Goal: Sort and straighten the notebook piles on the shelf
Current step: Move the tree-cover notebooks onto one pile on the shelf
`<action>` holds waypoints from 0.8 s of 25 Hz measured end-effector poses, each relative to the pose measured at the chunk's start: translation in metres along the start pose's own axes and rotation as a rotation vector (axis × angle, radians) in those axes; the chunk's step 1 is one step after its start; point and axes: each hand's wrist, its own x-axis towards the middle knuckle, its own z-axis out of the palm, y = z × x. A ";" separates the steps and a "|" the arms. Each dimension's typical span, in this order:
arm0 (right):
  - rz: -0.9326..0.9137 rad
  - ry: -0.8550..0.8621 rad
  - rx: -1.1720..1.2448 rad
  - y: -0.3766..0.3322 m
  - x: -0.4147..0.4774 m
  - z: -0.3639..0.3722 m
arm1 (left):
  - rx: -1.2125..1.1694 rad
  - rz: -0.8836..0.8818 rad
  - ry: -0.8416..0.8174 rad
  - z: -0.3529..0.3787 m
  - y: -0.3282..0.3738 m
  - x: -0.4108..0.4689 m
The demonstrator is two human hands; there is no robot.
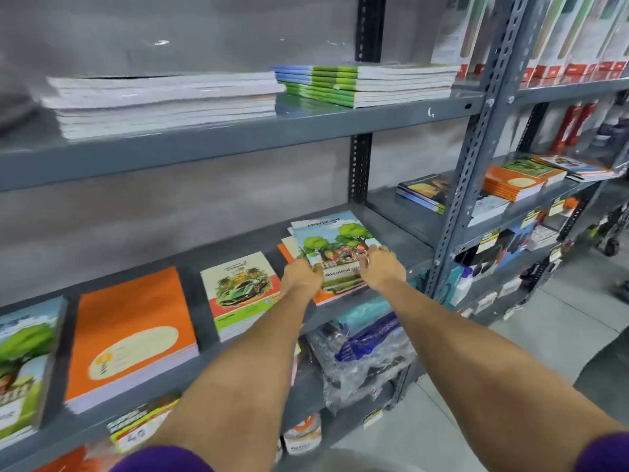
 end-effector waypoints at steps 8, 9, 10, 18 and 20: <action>0.165 -0.115 -0.137 0.047 0.065 0.024 | -0.109 -0.234 0.010 0.041 0.011 0.044; 0.166 -0.097 -0.114 0.048 0.072 0.022 | -0.131 -0.239 0.022 0.042 0.010 0.048; 0.191 -0.107 -0.043 0.050 0.078 0.020 | -0.146 -0.246 0.034 0.041 0.009 0.050; 0.328 -0.133 0.432 0.022 0.085 0.010 | -0.214 -0.166 0.093 0.010 -0.002 0.054; 0.284 -0.112 0.501 0.005 0.082 0.009 | -0.244 -0.168 0.131 -0.009 -0.011 0.048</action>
